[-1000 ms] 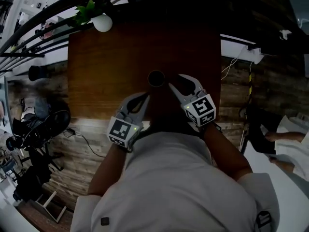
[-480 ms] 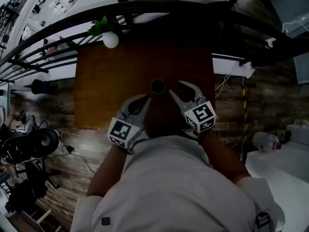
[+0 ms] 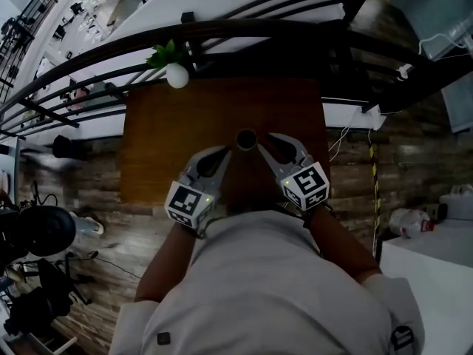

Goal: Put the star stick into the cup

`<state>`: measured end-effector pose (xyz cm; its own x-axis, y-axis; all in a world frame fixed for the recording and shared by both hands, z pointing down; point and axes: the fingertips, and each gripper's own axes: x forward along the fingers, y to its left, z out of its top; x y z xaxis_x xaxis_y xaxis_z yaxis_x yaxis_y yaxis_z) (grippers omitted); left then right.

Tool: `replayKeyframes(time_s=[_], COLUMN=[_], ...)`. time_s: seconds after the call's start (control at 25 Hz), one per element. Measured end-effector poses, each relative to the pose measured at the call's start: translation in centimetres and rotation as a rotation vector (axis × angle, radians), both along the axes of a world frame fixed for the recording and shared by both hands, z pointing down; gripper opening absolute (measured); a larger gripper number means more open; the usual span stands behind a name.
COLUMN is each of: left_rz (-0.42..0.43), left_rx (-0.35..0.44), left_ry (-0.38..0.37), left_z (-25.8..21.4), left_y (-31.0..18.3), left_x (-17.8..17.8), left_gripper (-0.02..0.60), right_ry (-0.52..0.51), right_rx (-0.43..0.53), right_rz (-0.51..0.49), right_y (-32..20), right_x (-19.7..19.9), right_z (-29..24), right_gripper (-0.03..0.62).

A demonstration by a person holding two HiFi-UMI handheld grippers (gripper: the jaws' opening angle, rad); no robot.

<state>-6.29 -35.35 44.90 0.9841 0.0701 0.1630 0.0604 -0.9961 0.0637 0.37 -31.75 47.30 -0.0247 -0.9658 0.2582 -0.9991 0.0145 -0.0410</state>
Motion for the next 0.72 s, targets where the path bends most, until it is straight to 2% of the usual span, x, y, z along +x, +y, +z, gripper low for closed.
replayKeyframes(time_s=[0.44, 0.72], left_rz=[0.036, 0.051], left_rx=[-0.002, -0.018], left_ry=[0.021, 0.028], left_z=[-0.8, -1.3], left_y=[0.6, 2.1], left_x=[-3.2, -3.6], left_gripper=[0.003, 0.003], right_ry=[0.031, 0.036], right_rx=[0.026, 0.023], right_rz=[0.020, 0.013], right_y=[1.5, 3.1], right_x=[-4.1, -5.4], right_z=[-2.4, -3.1], right_gripper=[0.008, 0.008])
